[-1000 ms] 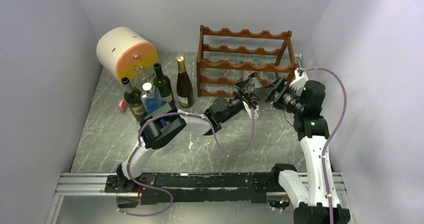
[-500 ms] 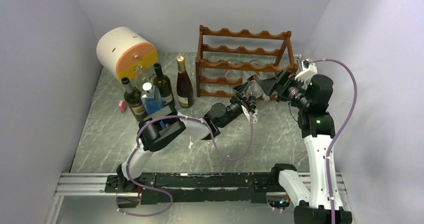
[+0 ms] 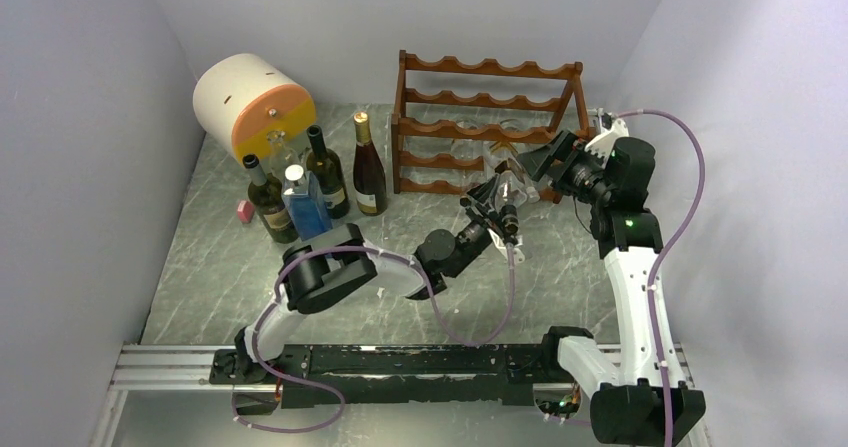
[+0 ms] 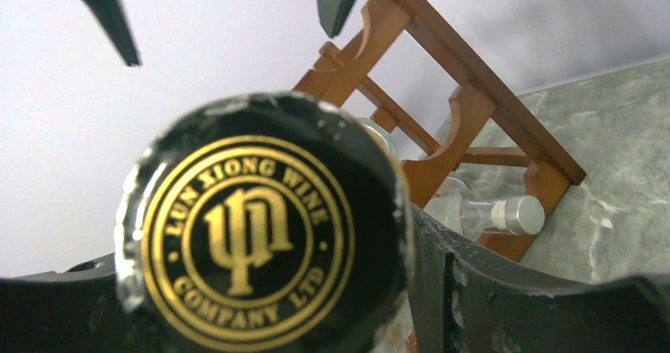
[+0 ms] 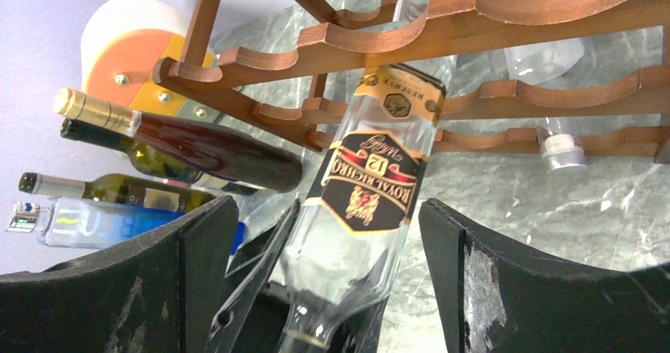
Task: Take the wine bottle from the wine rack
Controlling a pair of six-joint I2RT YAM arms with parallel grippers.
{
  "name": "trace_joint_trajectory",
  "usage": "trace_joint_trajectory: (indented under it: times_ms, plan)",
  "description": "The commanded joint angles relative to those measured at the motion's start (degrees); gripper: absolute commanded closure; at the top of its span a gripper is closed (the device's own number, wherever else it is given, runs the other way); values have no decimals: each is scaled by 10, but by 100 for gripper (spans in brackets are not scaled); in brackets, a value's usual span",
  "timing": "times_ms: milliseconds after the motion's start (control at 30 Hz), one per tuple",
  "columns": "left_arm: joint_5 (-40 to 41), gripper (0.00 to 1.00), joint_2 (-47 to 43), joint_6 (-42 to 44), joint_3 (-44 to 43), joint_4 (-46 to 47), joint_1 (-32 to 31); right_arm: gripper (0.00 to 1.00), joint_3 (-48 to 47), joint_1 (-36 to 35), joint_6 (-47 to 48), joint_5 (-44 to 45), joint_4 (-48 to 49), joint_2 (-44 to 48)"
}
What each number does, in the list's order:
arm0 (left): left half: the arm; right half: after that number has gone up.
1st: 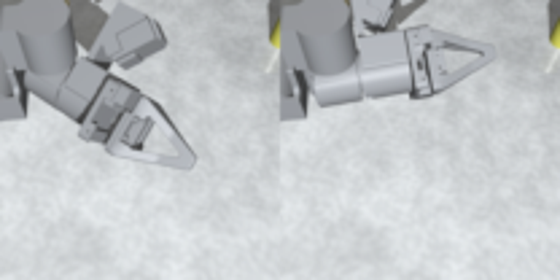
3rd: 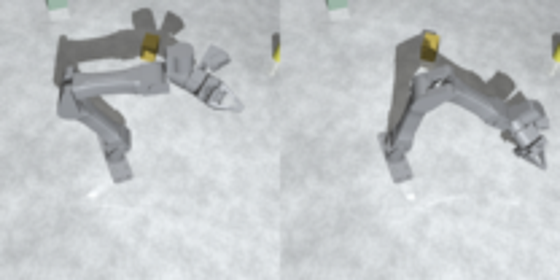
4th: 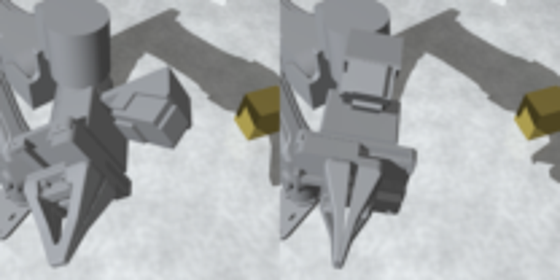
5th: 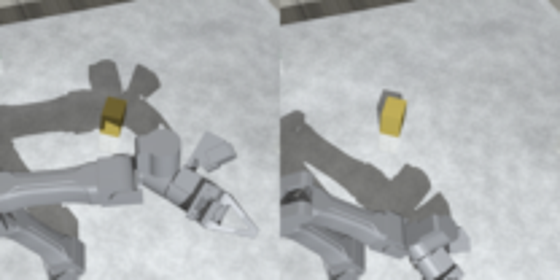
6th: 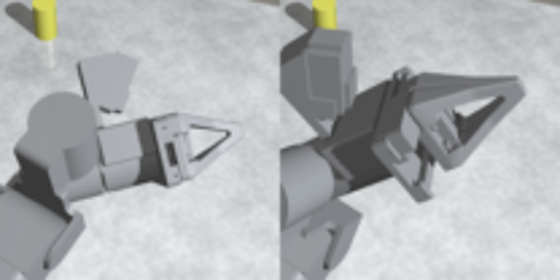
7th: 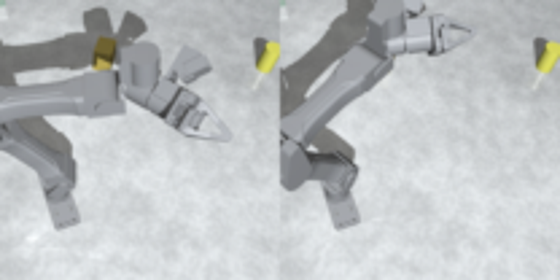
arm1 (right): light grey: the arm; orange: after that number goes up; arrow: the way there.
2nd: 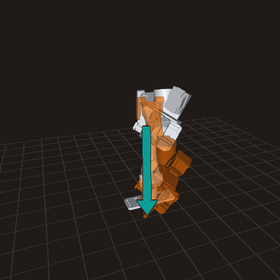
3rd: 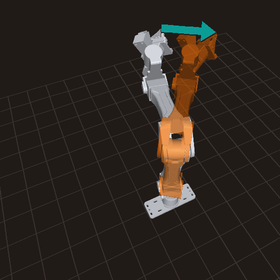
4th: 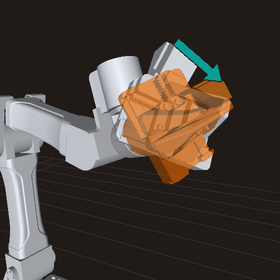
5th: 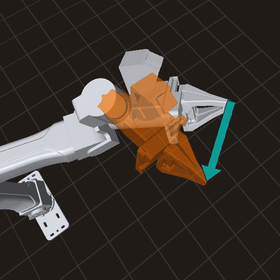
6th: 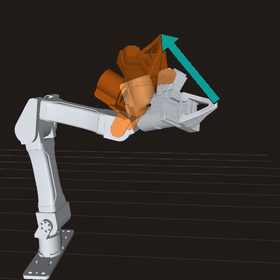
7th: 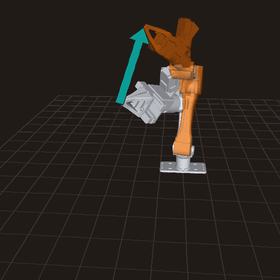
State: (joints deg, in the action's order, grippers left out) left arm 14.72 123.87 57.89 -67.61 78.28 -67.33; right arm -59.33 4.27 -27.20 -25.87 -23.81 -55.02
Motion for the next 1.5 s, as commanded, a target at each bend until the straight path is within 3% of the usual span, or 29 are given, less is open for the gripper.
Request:
trace_joint_trajectory:
  times_ms: [0,400,567,1000,1267,1467]
  plan:
    - [78,93,-14,50,-7,151,-17,11,11,-3,1,11,32,-3]
    - [73,93,-140,-35,80,31,-50,12,35,-3,-5,14,50,1]
    - [116,93,-182,-52,92,14,-75,12,40,-3,-7,13,56,1]
    - [160,93,-375,-308,172,-220,-86,12,35,-3,-3,1,56,0]
    - [133,93,-487,-530,187,-478,-54,11,47,-4,0,-78,83,-21]
    - [126,93,-600,-604,276,-506,6,11,67,-39,-5,-109,111,-44]
